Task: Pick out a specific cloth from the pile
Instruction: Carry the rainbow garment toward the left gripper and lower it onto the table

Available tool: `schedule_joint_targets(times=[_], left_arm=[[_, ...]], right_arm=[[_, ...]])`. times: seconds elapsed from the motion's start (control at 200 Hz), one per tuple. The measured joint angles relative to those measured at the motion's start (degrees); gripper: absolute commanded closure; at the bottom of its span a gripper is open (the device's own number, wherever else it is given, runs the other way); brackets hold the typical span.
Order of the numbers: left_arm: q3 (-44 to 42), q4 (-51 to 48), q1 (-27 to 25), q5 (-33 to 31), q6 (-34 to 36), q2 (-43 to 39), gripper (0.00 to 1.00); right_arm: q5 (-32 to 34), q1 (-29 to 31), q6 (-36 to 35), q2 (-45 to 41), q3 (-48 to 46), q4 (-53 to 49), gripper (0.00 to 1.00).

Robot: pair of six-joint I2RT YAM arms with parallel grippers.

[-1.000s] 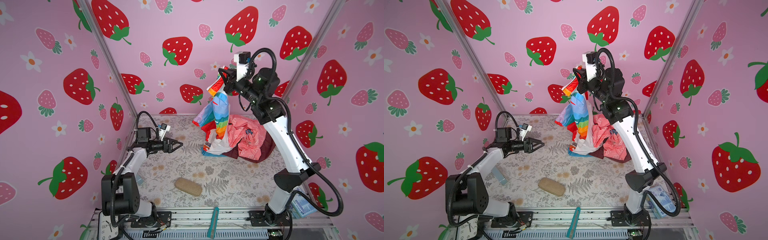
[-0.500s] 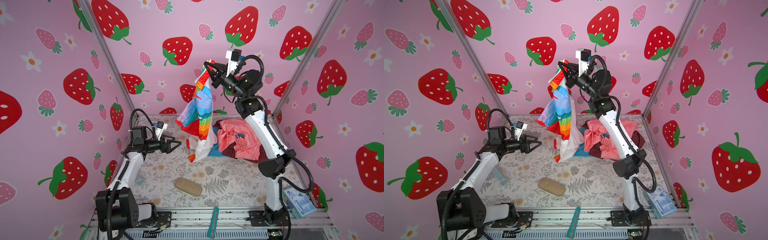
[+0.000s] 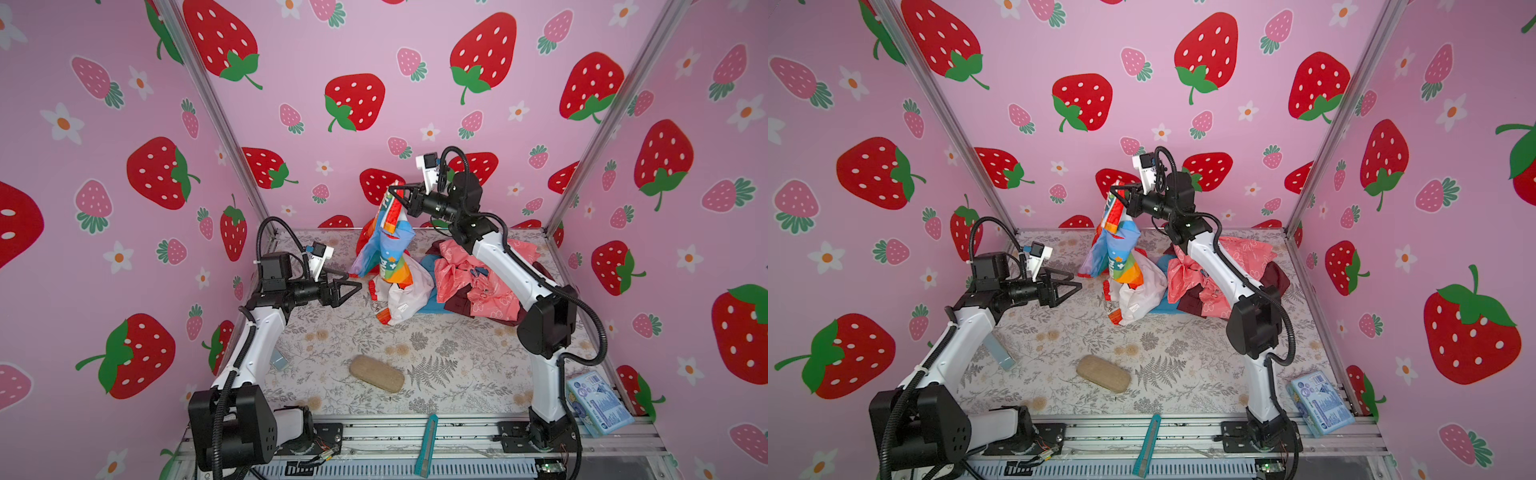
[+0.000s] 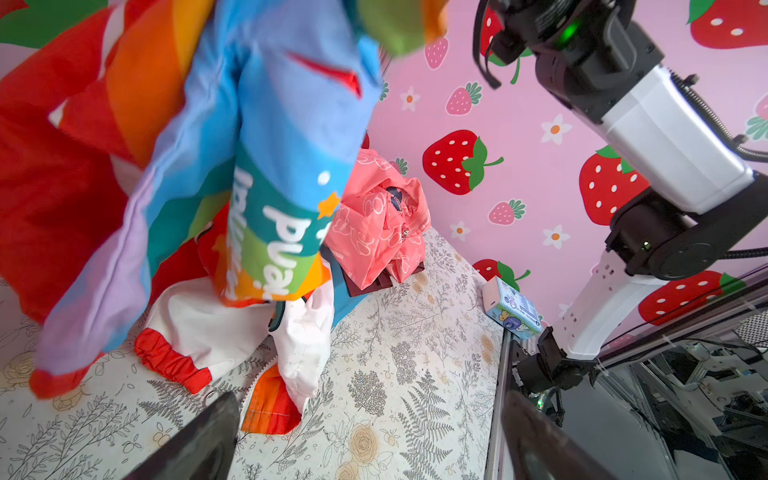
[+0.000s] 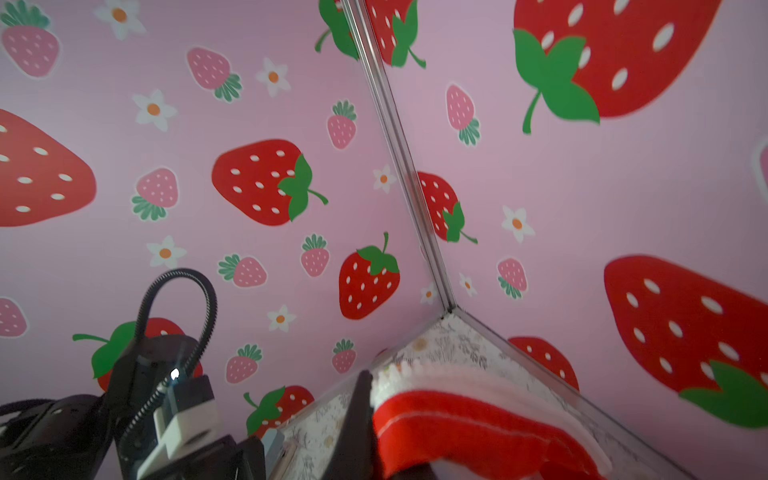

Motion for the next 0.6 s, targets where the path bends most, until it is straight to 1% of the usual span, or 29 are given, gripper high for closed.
schedule_joint_targets(times=[0.105,0.275,0.485,0.6], left_arm=[[0.0,0.2,0.0,0.1,-0.2,0.6,0.01],[0.0,0.4,0.0,0.2,-0.3,0.9,0.01],[0.0,0.5,0.0,0.2,-0.4,1.7,0.01],[0.0,0.5,0.0,0.2,-0.4,2.0,0.01]], right_arm=[[1.1,0.0,-2.8,-1.0,-5.2,-5.5,1.00],[5.0,0.0,-5.8,-1.1,-12.7,-11.3,1.00],[13.5,0.0,-8.3,-1.0,-17.8,-19.0,1.00],[17.2,0.0,-9.3,-0.9,-20.3,-21.1,1.00]])
